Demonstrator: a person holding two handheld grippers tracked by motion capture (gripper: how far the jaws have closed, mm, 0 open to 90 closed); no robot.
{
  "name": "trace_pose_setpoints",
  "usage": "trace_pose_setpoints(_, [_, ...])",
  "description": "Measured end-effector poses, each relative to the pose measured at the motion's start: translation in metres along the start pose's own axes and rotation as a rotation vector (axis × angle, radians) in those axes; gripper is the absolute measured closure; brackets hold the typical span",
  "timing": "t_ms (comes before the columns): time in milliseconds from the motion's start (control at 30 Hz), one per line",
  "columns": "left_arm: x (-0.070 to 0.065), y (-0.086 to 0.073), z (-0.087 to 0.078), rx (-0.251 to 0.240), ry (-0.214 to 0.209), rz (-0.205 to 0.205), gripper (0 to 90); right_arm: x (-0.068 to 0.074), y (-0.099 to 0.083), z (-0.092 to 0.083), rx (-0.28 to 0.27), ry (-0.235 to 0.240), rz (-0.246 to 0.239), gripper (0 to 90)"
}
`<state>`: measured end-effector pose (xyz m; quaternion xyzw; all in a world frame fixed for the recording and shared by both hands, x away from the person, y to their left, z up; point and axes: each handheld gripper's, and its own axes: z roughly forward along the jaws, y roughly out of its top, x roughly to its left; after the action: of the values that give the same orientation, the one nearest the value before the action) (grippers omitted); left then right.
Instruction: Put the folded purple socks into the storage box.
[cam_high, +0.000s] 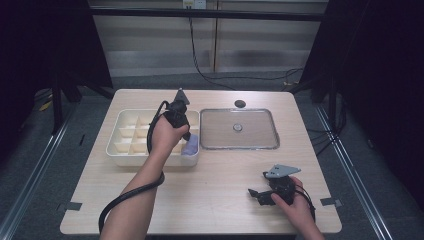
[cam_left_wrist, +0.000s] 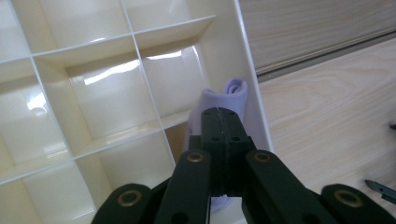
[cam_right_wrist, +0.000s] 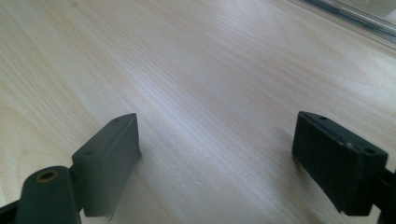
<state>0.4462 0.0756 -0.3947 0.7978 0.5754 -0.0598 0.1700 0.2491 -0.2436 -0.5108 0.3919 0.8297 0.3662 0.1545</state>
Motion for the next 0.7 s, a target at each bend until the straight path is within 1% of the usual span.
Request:
trace_pose_setpoints(167, [-0.001,0.0,0.007,0.001,0.012,0.0,90.0,0.0,0.0,0.0,0.001,0.001,0.001,14.5])
trace_pose_setpoints(200, [-0.001,0.0,0.008,0.006,0.006,-0.002,90.0,0.0,0.0,0.0,0.001,0.0,0.001,14.5])
trace_pose_setpoints(233, [-0.001,0.0,0.009,0.008,0.012,0.004,90.0,0.0,0.0,0.0,0.001,0.0,0.0,14.5])
trace_pose_setpoints(300, [-0.001,0.0,0.01,0.014,0.013,0.002,90.0,0.0,0.0,0.0,0.002,0.0,0.0,14.5])
trace_pose_setpoints(400, [0.0,-0.002,0.014,0.03,0.022,0.003,90.0,0.0,0.0,0.0,0.004,-0.005,-0.003,14.3])
trace_pose_setpoints(467, [0.0,-0.003,0.016,0.031,0.032,0.005,90.0,0.0,0.0,0.0,0.004,-0.005,-0.003,14.3])
trace_pose_setpoints(533, [0.001,-0.004,0.017,0.035,0.023,-0.001,90.0,0.0,0.0,0.0,0.004,-0.005,-0.003,14.3])
trace_pose_setpoints(700, [0.001,-0.007,0.019,0.033,0.023,0.0,90.0,0.001,0.001,0.001,0.004,-0.001,0.002,13.8])
